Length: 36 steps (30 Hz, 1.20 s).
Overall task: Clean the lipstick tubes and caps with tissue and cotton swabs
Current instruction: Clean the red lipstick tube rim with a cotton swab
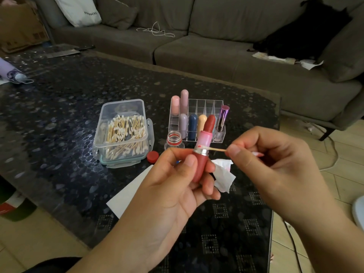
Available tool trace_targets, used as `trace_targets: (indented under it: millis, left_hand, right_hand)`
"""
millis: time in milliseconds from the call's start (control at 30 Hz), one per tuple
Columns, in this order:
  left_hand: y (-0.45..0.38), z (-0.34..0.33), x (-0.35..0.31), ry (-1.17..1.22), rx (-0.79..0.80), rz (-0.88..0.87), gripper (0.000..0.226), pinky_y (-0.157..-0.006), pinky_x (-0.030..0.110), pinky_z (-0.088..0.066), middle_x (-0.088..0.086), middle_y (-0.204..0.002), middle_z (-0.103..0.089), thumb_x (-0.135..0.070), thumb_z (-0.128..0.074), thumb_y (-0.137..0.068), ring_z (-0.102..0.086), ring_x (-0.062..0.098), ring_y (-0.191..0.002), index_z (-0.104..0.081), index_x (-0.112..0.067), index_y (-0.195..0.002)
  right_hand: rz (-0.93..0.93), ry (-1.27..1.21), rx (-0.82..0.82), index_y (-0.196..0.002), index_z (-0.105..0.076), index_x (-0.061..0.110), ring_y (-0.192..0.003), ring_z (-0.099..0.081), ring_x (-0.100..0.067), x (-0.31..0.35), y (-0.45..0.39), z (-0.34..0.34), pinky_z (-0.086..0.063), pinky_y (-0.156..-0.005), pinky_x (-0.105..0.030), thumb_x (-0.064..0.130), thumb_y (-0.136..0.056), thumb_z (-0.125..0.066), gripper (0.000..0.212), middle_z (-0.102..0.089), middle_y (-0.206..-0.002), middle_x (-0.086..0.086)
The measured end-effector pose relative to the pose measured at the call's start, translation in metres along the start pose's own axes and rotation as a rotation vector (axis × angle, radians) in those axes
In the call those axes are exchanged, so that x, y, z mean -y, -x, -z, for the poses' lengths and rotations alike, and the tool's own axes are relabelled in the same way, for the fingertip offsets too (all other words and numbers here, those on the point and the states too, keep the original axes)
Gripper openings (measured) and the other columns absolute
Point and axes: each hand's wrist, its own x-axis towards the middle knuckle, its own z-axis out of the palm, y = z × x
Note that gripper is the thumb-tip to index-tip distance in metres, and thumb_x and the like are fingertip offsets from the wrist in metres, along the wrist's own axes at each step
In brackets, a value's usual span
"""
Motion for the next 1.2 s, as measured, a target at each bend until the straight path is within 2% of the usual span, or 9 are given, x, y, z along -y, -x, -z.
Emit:
trace_targets:
  millis: [133,267,367,533,700,767,900,1033,1200]
  left_hand:
    - [-0.0013,0.0022,-0.0004,0.004,-0.004,0.002,0.018,-0.055,0.028,-0.051,0.013,-0.073,-0.064,-0.015,-0.051,-0.078,-0.056,0.017,-0.054,-0.068,-0.014,-0.071]
    - [-0.0004,0.0028,-0.0026,-0.053,-0.037,-0.012,0.016,-0.057,0.027,-0.053,0.016,-0.079,-0.069,-0.01,-0.056,-0.073,-0.063,0.019,-0.06,-0.071,-0.015,-0.074]
    - [-0.0012,0.0025,-0.0043,-0.074,-0.084,-0.03,0.014,-0.055,0.025,-0.054,0.016,-0.08,-0.07,-0.008,-0.061,-0.069,-0.066,0.02,-0.061,-0.073,-0.014,-0.072]
    - [-0.0025,0.0029,-0.0057,-0.126,-0.103,-0.042,0.019,-0.058,0.02,-0.053,0.01,-0.075,-0.07,-0.009,-0.066,-0.062,-0.067,0.015,-0.063,-0.077,-0.015,-0.076]
    - [-0.001,0.0025,-0.0065,-0.168,-0.076,-0.005,0.021,-0.063,0.019,-0.053,0.007,-0.074,-0.071,-0.012,-0.075,-0.06,-0.068,0.014,-0.068,-0.078,-0.013,-0.08]
    - [-0.0008,0.0022,-0.0066,-0.172,-0.095,-0.002,0.018,-0.063,0.019,-0.054,0.006,-0.073,-0.071,-0.011,-0.079,-0.06,-0.068,0.014,-0.068,-0.078,-0.015,-0.078]
    - [-0.0007,0.0003,-0.0066,-0.2,-0.111,-0.031,0.019,-0.065,0.019,-0.054,0.002,-0.07,-0.071,-0.015,-0.079,-0.055,-0.068,0.013,-0.068,-0.077,-0.02,-0.073]
    - [-0.0009,0.0006,-0.0065,-0.251,-0.146,-0.06,0.023,-0.065,0.019,-0.053,0.0,-0.072,-0.07,-0.013,-0.082,-0.054,-0.067,0.011,-0.07,-0.077,-0.021,-0.074]
    - [-0.0001,-0.0009,-0.0049,-0.271,-0.202,-0.088,0.025,-0.063,0.019,-0.053,0.0,-0.072,-0.071,-0.014,-0.072,-0.05,-0.068,0.01,-0.07,-0.077,-0.021,-0.073]
  right_hand:
    - [0.001,0.009,-0.003,-0.07,-0.061,0.021,-0.049,-0.035,-0.003,0.0,0.0,-0.0008,-0.032,-0.05,-0.007,0.035,-0.078,-0.06,0.016,-0.042,-0.056,-0.008]
    - [-0.018,-0.018,-0.049,-0.073,-0.064,0.022,-0.05,-0.038,-0.001,0.0001,-0.001,0.0007,-0.033,-0.049,-0.009,0.037,-0.079,-0.06,0.017,-0.043,-0.055,0.008]
    - [-0.034,-0.028,-0.055,-0.074,-0.065,0.022,-0.048,-0.038,-0.001,0.0004,-0.0013,0.0012,-0.033,-0.047,-0.01,0.039,-0.078,-0.06,0.018,-0.043,-0.054,0.01]
    - [-0.007,-0.026,-0.003,-0.068,-0.061,0.019,-0.047,-0.034,-0.002,0.0024,-0.001,0.0015,-0.031,-0.048,-0.007,0.034,-0.078,-0.06,0.017,-0.038,-0.052,0.005]
    - [-0.015,-0.03,-0.059,-0.074,-0.065,0.018,-0.048,-0.037,-0.001,0.0027,-0.002,0.0017,-0.032,-0.047,-0.008,0.036,-0.079,-0.06,0.019,-0.039,-0.055,-0.001]
    - [-0.009,-0.019,-0.032,-0.072,-0.063,0.018,-0.048,-0.035,-0.002,0.0026,-0.001,0.0016,-0.032,-0.048,-0.008,0.035,-0.079,-0.06,0.019,-0.039,-0.056,-0.005]
    - [-0.001,-0.012,-0.009,-0.068,-0.061,0.018,-0.048,-0.033,-0.003,0.0029,-0.0001,0.0012,-0.03,-0.048,-0.007,0.032,-0.079,-0.06,0.017,-0.039,-0.054,-0.008]
    - [-0.019,-0.046,-0.071,-0.071,-0.063,0.019,-0.047,-0.034,-0.002,0.0013,-0.0011,0.0011,-0.03,-0.047,-0.009,0.031,-0.081,-0.064,0.015,-0.039,-0.054,0.004]
    - [-0.018,0.035,-0.015,-0.069,-0.06,0.018,-0.045,-0.033,-0.002,0.0038,0.001,-0.0038,-0.029,-0.047,-0.005,0.03,-0.078,-0.068,0.017,-0.042,-0.054,-0.008]
